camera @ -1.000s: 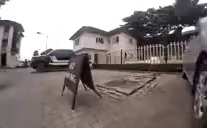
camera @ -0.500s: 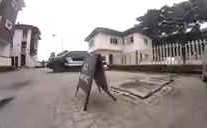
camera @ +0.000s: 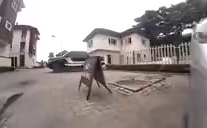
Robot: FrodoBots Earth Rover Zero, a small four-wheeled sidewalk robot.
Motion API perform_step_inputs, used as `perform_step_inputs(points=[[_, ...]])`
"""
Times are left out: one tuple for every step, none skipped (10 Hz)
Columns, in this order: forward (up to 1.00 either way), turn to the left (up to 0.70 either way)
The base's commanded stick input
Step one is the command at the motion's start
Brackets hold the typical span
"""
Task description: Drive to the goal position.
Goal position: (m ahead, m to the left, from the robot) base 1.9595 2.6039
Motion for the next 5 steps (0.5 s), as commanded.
perform_step_inputs(points=[[0.0, 0.0], [0.0, 0.0], [0.0, 0.0], [0.0, 0.0], [0.0, 0.0]])
